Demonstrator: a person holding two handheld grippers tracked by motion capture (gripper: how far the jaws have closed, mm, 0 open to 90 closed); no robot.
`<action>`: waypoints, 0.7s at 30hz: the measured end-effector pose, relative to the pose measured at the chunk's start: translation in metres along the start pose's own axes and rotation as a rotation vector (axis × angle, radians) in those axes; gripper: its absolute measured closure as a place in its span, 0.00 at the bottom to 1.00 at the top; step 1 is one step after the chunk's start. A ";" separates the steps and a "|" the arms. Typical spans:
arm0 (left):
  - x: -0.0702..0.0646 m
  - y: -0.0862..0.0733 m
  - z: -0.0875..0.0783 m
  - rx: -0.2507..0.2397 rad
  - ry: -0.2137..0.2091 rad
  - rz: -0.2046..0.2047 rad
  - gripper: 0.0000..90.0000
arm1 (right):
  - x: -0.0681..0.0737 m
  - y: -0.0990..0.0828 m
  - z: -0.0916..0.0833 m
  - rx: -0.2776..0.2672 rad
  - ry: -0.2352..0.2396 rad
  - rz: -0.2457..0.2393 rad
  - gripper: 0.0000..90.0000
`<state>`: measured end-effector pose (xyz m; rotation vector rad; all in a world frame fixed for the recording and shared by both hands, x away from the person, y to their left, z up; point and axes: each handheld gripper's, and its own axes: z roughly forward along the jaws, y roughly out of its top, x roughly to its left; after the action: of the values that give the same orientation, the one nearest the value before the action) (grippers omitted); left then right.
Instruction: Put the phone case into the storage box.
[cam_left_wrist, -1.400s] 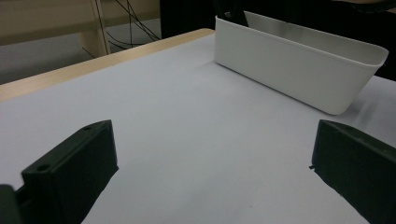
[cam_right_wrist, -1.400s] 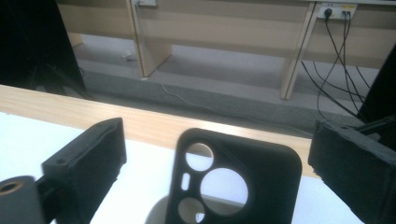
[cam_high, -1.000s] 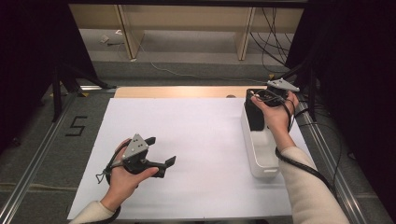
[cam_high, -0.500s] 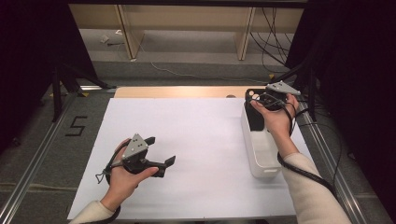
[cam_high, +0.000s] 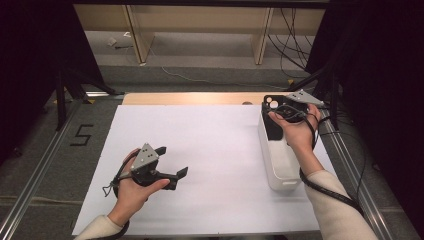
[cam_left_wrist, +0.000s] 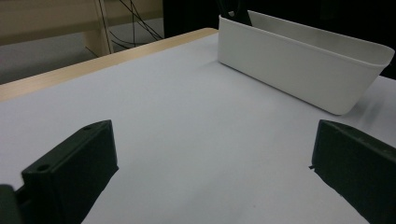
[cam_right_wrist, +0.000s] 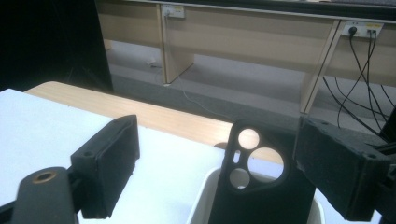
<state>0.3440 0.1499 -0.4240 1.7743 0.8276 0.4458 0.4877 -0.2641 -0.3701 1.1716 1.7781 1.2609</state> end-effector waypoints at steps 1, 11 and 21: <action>0.000 0.000 0.000 0.000 0.000 0.000 0.00 | 0.000 0.000 -0.001 0.001 0.001 0.000 0.17; 0.000 0.000 0.000 0.001 -0.001 0.001 0.00 | 0.008 -0.004 -0.010 0.001 0.027 -0.009 0.18; 0.000 0.000 0.000 0.000 0.000 -0.003 0.00 | 0.017 -0.006 -0.019 -0.002 0.062 -0.010 0.18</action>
<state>0.3442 0.1498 -0.4240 1.7729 0.8305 0.4433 0.4630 -0.2563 -0.3695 1.1325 1.8242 1.3057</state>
